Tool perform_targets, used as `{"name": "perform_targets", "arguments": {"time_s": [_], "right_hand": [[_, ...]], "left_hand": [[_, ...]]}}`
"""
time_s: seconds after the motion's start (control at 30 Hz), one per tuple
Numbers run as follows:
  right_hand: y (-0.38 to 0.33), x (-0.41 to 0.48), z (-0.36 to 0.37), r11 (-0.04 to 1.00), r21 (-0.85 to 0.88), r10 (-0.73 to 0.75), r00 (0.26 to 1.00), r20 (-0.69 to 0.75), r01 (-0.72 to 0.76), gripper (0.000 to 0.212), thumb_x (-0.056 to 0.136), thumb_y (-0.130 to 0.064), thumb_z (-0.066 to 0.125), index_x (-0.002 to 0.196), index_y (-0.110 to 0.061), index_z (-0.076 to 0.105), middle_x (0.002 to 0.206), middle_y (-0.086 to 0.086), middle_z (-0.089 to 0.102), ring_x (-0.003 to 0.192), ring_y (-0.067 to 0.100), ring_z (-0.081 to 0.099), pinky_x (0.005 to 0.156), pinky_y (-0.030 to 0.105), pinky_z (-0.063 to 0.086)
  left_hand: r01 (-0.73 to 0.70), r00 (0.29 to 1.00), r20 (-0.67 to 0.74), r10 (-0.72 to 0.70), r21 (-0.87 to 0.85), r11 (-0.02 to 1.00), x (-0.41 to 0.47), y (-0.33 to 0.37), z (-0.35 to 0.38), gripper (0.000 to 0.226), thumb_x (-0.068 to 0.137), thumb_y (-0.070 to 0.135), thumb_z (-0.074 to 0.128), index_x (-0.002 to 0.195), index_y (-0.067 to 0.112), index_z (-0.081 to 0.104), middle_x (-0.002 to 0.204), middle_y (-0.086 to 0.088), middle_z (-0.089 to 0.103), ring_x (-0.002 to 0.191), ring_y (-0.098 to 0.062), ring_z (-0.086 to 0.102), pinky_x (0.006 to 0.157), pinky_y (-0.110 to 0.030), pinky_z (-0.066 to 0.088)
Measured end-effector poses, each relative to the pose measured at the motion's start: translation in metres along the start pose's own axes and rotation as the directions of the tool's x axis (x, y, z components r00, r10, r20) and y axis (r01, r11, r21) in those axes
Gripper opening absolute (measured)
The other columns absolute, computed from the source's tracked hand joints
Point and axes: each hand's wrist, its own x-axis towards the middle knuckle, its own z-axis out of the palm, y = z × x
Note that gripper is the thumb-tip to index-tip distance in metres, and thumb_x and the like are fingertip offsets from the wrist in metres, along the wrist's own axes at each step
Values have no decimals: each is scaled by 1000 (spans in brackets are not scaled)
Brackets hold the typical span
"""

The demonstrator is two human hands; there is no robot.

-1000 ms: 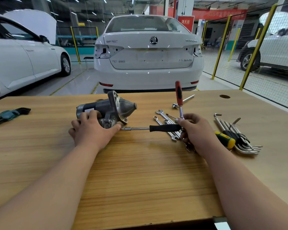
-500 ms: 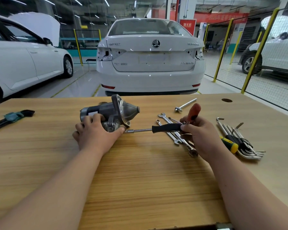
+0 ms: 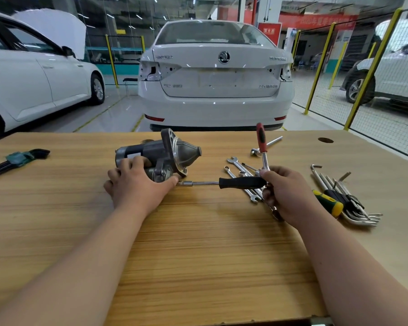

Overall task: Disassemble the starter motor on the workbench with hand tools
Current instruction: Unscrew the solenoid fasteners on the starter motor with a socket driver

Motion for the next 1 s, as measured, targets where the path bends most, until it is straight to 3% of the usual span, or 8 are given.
{"name": "perform_targets", "arguments": {"time_s": [0.1,0.3,0.47,0.57,0.67,0.8,0.9,1.0], "right_hand": [[0,-1,-1,1000,-10,-8,999,36,9,9,94,-6,59,99,-12,63,84,10,64,53,14,55,43,23,43],[0,-8,2,995,-59,-79,993,87,84,54,84,13,54,60,-34,68,91,11,62,74,23,53,66,37,44],[-3,-8,-1,996,-33,-82,997,14,82,20,93,-3,59,87,-21,65,90,10,63,65,17,54,59,31,49],[-4,-7,-6,993,-45,-111,992,-66,108,8,97,-14,59,92,-18,65,78,5,60,50,10,53,50,26,49],[-4,-7,-7,992,-64,-118,989,-87,112,12,99,-21,57,90,-18,65,64,3,57,42,8,49,45,27,44],[-6,-7,-6,971,-99,-232,957,-174,217,16,99,-23,55,86,-18,62,62,4,55,39,8,47,38,24,41],[-10,-9,-7,972,-12,-232,951,-204,234,16,99,-27,56,88,-18,62,58,-2,55,41,10,48,40,26,42],[-13,-11,-2,971,103,-195,965,-178,215,14,99,-25,57,89,-16,61,68,1,56,44,9,49,41,25,45]], "left_hand": [[-24,997,-68,20,-54,998,-5,-2,3,76,52,83,58,107,34,42,124,0,42,110,-28,34,85,-40,28],[-27,993,-117,8,-168,985,-10,-2,0,67,47,79,61,96,38,42,115,3,45,107,-25,36,82,-35,22],[-27,992,-126,5,-179,983,-13,-2,-2,67,44,83,51,93,40,38,112,4,44,106,-25,36,81,-34,21],[-34,991,-134,8,-192,981,-13,-1,-2,66,44,83,50,93,40,39,110,6,42,105,-24,35,82,-33,20],[-48,991,-133,24,-175,983,-13,-2,-2,64,47,82,54,94,39,41,112,4,44,105,-25,36,82,-34,21],[-53,990,-135,33,-144,988,-14,-2,-1,67,50,81,57,99,35,46,114,3,45,105,-26,36,83,-36,24],[-61,990,-131,44,-130,990,-15,-2,0,69,51,79,55,103,33,47,115,2,43,107,-25,35,83,-36,23],[-57,990,-131,41,-116,992,-15,-1,0,69,53,80,58,103,34,46,115,3,42,106,-25,35,84,-37,24]]}}
